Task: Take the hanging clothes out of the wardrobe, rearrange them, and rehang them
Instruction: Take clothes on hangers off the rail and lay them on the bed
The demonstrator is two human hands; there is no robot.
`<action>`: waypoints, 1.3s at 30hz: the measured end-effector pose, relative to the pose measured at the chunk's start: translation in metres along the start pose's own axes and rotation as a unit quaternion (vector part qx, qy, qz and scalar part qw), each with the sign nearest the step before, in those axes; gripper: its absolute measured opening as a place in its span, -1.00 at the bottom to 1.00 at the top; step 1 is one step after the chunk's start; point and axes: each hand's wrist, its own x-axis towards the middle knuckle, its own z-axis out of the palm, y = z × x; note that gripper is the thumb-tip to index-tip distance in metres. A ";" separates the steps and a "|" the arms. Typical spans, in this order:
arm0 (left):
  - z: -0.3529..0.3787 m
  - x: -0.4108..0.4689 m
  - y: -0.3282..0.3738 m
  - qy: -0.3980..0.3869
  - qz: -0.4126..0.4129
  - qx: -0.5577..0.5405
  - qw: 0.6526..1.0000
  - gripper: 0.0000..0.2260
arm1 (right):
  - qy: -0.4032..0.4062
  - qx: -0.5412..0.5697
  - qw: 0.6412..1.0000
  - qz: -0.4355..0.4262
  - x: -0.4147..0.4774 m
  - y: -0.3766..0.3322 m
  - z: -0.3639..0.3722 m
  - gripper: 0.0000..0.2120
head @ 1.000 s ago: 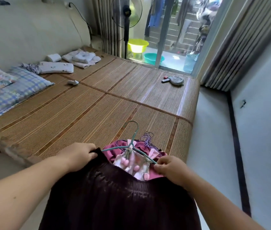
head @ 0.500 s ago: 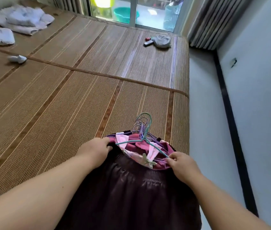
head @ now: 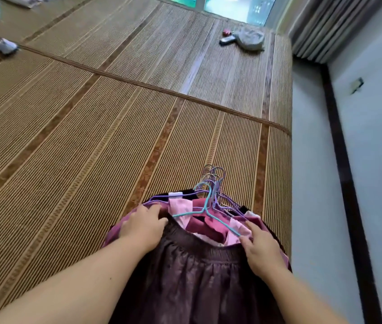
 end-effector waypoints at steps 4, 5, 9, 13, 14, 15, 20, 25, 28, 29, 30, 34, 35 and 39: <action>0.004 -0.013 -0.002 -0.008 0.038 0.020 0.999 -0.45 | -0.029 -0.077 0.996 -0.023 -0.015 -0.002 -0.004 -0.38; 0.001 -0.016 0.000 -0.010 0.051 0.028 0.998 -0.44 | -0.033 -0.092 0.994 -0.040 -0.019 -0.004 -0.007 -0.37; -0.036 -0.045 0.019 0.010 0.105 0.041 0.994 -0.45 | -0.035 -0.093 0.988 -0.115 -0.040 -0.039 -0.036 -0.34; -0.086 -0.096 0.046 0.056 0.152 0.056 0.985 -0.45 | -0.006 -0.113 0.970 -0.214 -0.071 -0.085 -0.080 -0.35; -0.097 -0.112 0.052 0.072 0.160 0.061 0.983 -0.45 | 0.005 -0.126 0.961 -0.245 -0.081 -0.096 -0.092 -0.37; -0.104 -0.127 0.056 0.085 0.164 0.063 0.981 -0.46 | 0.012 -0.141 0.951 -0.274 -0.090 -0.105 -0.102 -0.38; -0.129 -0.225 0.072 0.146 0.141 0.072 0.977 -0.44 | 0.026 -0.196 0.890 -0.412 -0.154 -0.131 -0.156 -0.41; -0.162 -0.336 0.077 0.255 0.071 0.065 0.962 -0.43 | 0.053 -0.208 0.823 -0.526 -0.233 -0.145 -0.211 -0.39; -0.181 -0.411 0.068 0.314 0.029 0.072 0.946 -0.44 | 0.068 -0.192 0.776 -0.597 -0.290 -0.158 -0.234 -0.39; -0.187 -0.436 0.063 0.338 0.014 0.074 0.938 -0.45 | 0.073 -0.178 0.760 -0.620 -0.310 -0.164 -0.239 -0.39; -0.192 -0.457 0.060 0.361 0.001 0.071 0.930 -0.46 | 0.077 -0.163 0.748 -0.639 -0.327 -0.170 -0.243 -0.38; -0.206 -0.548 0.037 0.454 -0.064 0.059 0.887 -0.45 | 0.075 -0.120 0.669 -0.730 -0.412 -0.197 -0.249 -0.36; -0.208 -0.566 0.031 0.469 -0.081 0.063 0.877 -0.44 | 0.070 -0.114 0.651 -0.747 -0.431 -0.204 -0.250 -0.37; -0.214 -0.652 0.000 0.527 -0.165 0.091 0.829 -0.43 | 0.043 -0.095 0.564 -0.819 -0.520 -0.235 -0.243 -0.39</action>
